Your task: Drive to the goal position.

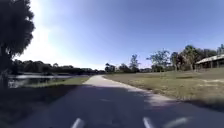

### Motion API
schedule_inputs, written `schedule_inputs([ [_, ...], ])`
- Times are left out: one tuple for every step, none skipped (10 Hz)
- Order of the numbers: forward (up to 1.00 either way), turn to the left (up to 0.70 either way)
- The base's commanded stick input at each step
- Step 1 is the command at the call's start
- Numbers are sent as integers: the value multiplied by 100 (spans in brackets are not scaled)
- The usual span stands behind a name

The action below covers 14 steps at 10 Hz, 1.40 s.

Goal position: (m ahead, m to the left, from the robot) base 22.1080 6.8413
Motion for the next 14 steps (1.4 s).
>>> schedule_inputs([
  [70, 0],
  [70, 0],
  [70, 0],
  [70, 0],
  [70, 0],
  [70, 0],
  [70, 0],
  [70, 0],
  [70, 0],
  [70, 10],
  [70, 35],
  [70, 35],
  [70, 35],
  [70, 35],
])
